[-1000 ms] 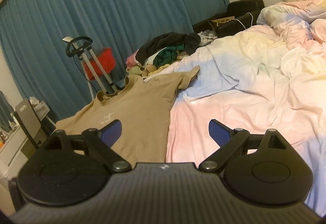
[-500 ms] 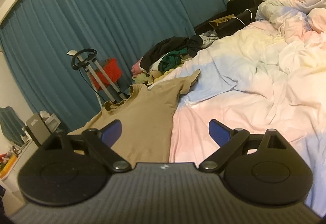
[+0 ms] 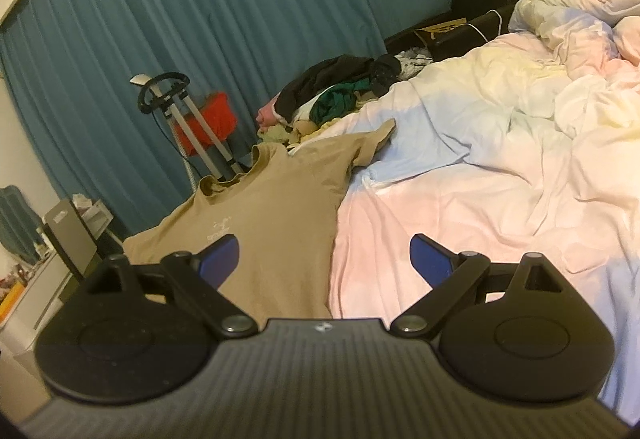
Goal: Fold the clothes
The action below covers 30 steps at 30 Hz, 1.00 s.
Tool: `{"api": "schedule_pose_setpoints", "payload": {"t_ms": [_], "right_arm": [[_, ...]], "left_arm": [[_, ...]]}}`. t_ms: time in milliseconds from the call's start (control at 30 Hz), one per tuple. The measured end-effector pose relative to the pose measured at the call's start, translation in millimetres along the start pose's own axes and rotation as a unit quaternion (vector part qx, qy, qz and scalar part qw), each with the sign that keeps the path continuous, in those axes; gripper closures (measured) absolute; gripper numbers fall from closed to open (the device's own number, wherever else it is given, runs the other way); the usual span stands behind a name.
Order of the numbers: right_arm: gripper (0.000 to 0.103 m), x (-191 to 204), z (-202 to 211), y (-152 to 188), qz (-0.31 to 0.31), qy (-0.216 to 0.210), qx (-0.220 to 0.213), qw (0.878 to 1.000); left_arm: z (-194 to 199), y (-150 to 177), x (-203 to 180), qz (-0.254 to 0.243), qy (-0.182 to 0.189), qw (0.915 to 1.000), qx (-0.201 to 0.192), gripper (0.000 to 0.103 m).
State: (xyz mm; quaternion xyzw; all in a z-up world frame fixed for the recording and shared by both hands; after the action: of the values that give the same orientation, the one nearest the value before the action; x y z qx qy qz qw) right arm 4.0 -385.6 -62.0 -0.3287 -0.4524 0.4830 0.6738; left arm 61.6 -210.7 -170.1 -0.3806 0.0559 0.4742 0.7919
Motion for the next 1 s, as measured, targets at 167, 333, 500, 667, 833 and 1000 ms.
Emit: {"api": "schedule_pose_setpoints", "payload": {"t_ms": [167,333,500,667,833,1000], "right_arm": [[0.009,1.5,3.4,-2.3,-0.006,-0.02,-0.013,1.0],[0.009,8.5,1.5,-3.0,0.001,-0.03,-0.011,0.999],[0.009,18.2,-2.0,0.1,0.02,-0.026,0.008,0.999],[0.009,24.7,0.9,4.5,0.026,-0.022,0.023,0.999],[0.009,30.5,6.9,6.6,0.034,-0.009,0.023,0.999],[0.009,33.2,5.3,11.9,0.038,-0.002,0.031,0.999]], "left_arm": [[72.1,-26.0,47.7,0.062,-0.033,0.9974,-0.019,0.047],[170.2,-46.3,129.8,0.137,-0.112,0.9813,-0.076,0.032],[209.0,-25.4,205.7,0.225,-0.145,0.9605,-0.073,0.028],[248.0,-4.1,281.1,0.311,-0.178,0.9308,-0.071,0.029],[259.6,4.7,307.5,0.328,-0.179,0.9259,-0.052,0.033],[253.1,4.8,301.2,0.3,-0.161,0.9399,-0.022,0.096]]}}
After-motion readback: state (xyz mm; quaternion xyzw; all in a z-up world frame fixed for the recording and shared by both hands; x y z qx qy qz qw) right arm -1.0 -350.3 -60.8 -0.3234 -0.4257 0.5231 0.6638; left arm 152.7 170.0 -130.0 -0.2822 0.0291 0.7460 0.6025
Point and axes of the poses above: each gripper's, at about its wrist camera, not at the fingertips, and z roughly against the way its jaws point, x to its left, y to its underside, the point moved 4 cm from there along -z, roughly the way its jaws point, and after that the axes turned 13 degrees about z, right-handed, at the moved point
